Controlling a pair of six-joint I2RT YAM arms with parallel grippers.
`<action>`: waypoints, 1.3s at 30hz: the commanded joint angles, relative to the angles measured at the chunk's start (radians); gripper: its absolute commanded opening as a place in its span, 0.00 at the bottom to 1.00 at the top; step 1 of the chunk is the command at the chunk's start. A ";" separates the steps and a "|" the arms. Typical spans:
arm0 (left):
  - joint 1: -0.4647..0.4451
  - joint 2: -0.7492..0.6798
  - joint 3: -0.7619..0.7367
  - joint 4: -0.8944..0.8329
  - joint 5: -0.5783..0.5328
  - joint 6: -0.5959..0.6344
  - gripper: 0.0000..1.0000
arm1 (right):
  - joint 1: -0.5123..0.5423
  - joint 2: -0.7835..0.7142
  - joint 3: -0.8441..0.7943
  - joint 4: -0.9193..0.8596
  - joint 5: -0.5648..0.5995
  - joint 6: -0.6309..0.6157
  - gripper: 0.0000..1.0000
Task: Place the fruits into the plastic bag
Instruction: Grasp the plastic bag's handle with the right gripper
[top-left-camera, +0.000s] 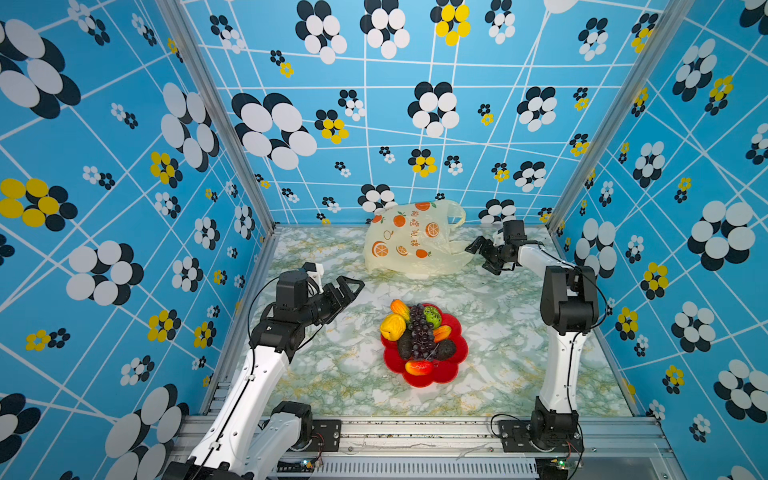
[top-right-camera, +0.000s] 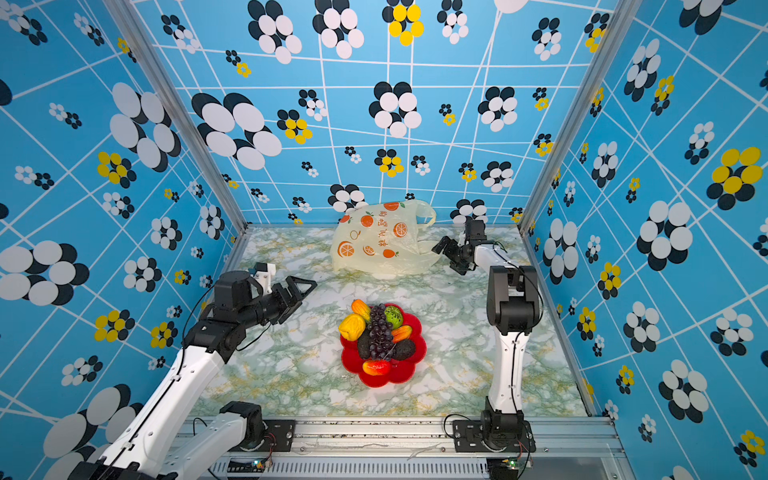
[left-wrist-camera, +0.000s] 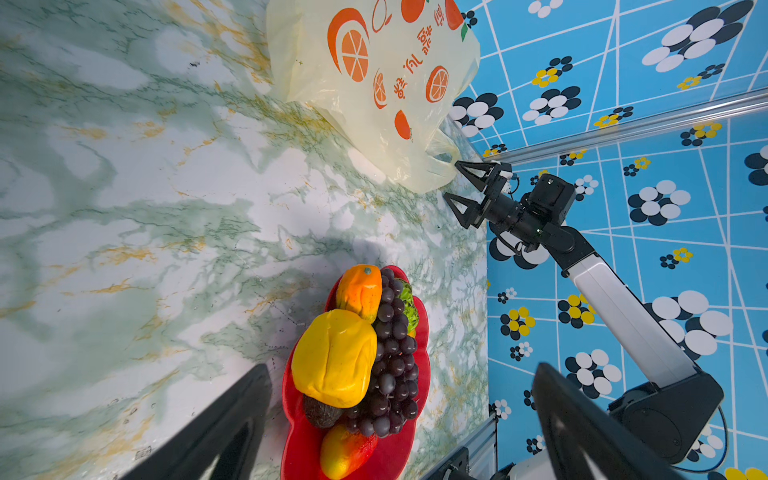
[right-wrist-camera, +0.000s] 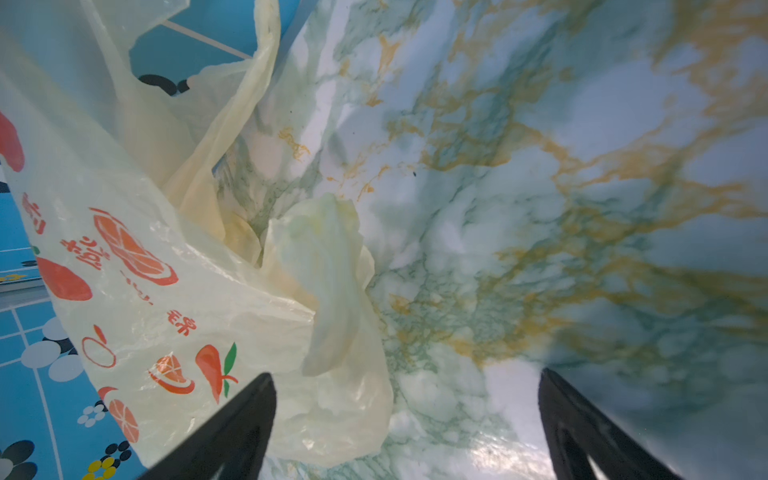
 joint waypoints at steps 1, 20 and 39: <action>0.023 -0.006 0.009 -0.022 0.013 0.026 0.99 | -0.005 0.041 0.049 -0.004 -0.022 0.001 0.99; 0.107 -0.081 -0.006 -0.088 0.045 0.034 0.99 | 0.004 0.209 0.229 0.023 -0.104 0.109 0.90; 0.123 -0.105 -0.044 -0.057 0.063 0.016 0.99 | 0.033 0.132 0.184 0.019 -0.075 0.068 0.21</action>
